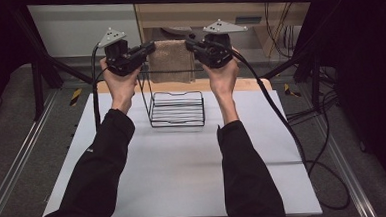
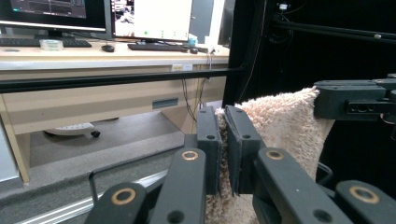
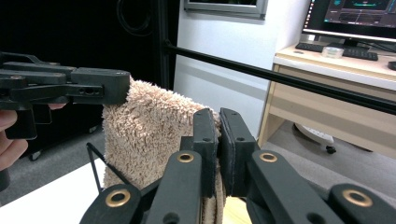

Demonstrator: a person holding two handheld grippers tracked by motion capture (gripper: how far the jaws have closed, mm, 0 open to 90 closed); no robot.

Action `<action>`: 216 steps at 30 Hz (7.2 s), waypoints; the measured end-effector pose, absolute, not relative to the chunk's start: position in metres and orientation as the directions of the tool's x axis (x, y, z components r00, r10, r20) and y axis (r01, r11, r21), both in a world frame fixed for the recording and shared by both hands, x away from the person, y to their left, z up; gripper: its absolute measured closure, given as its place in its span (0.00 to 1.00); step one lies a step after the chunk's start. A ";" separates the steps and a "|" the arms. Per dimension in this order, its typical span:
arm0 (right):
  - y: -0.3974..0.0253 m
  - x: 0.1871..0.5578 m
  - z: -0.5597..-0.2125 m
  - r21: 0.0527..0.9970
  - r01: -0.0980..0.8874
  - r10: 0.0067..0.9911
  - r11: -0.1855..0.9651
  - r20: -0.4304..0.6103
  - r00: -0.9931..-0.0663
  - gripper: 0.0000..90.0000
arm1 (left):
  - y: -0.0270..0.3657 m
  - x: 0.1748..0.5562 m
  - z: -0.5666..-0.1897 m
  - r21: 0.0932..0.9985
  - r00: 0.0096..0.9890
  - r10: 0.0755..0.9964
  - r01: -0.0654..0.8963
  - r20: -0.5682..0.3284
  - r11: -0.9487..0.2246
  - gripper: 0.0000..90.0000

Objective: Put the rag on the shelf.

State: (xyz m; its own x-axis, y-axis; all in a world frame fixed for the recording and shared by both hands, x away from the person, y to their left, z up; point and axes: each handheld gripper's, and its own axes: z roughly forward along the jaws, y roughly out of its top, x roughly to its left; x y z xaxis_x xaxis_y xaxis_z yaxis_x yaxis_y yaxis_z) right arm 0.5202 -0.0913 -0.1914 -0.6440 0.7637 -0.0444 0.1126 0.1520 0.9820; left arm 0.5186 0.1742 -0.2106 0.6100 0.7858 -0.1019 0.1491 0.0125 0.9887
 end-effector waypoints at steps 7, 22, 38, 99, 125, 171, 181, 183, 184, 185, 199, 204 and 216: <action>-0.091 0.516 -0.197 0.981 0.118 0.758 0.152 -0.039 -0.651 0.95 | 0.177 0.513 -0.215 0.989 0.621 0.778 0.151 -0.098 0.004 0.94; -0.089 0.504 -0.200 0.976 0.111 0.749 0.187 -0.069 -0.659 0.95 | 0.179 0.504 -0.220 0.986 0.630 0.771 0.164 -0.091 -0.017 0.94; -0.092 0.492 -0.209 0.967 0.117 0.737 0.229 -0.094 -0.669 0.95 | 0.176 0.495 -0.232 0.985 0.653 0.755 0.162 -0.059 -0.064 0.93; -0.097 0.483 -0.246 0.937 0.223 0.684 0.269 -0.023 -0.729 0.95 | 0.169 0.491 -0.250 0.910 0.667 0.742 0.344 -0.065 -0.230 0.99; -0.102 0.486 -0.252 0.937 0.255 0.709 0.238 0.012 -0.705 0.88 | 0.173 0.485 -0.252 0.920 0.669 0.741 0.324 -0.058 -0.220 0.91; -0.176 0.441 -0.277 0.928 0.309 0.704 0.208 0.078 -0.706 0.02 | 0.217 0.431 -0.296 0.891 0.666 0.746 0.336 0.006 -0.307 0.09; -0.203 0.428 -0.307 0.926 0.329 0.711 0.187 0.104 -0.696 0.00 | 0.231 0.415 -0.329 0.873 0.667 0.745 0.369 -0.011 -0.318 0.06; -0.207 0.424 -0.313 0.925 0.334 0.711 0.184 0.110 -0.695 0.00 | 0.234 0.413 -0.336 0.871 0.667 0.744 0.377 -0.021 -0.313 0.06; -0.210 0.423 -0.316 0.924 0.335 0.711 0.184 0.110 -0.694 0.00 | 0.236 0.412 -0.339 0.869 0.667 0.744 0.381 -0.022 -0.316 0.06; -0.212 0.421 -0.320 0.925 0.335 0.711 0.181 0.112 -0.694 0.00 | 0.237 0.411 -0.342 0.869 0.666 0.745 0.384 -0.028 -0.311 0.06; -0.237 0.402 -0.370 0.889 0.407 0.700 0.209 0.155 -0.698 0.00 | 0.249 0.392 -0.386 0.852 0.668 0.742 0.419 -0.055 -0.314 0.07; -0.245 0.394 -0.388 0.885 0.417 0.700 0.208 0.163 -0.696 0.00 | 0.254 0.386 -0.401 0.842 0.668 0.742 0.429 -0.053 -0.326 0.07; -0.266 0.373 -0.429 0.853 0.467 0.707 0.232 0.182 -0.684 0.00 | 0.266 0.376 -0.422 0.837 0.669 0.740 0.444 -0.073 -0.319 0.08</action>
State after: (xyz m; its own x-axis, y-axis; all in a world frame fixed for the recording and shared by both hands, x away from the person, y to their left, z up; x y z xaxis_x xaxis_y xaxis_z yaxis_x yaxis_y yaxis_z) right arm 0.3734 -0.2664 -0.4291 -0.6836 0.7069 0.1819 0.4668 0.2318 0.8534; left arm 0.3760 0.2662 -0.4216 0.6686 0.7400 -0.0731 0.4443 -0.3187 0.8373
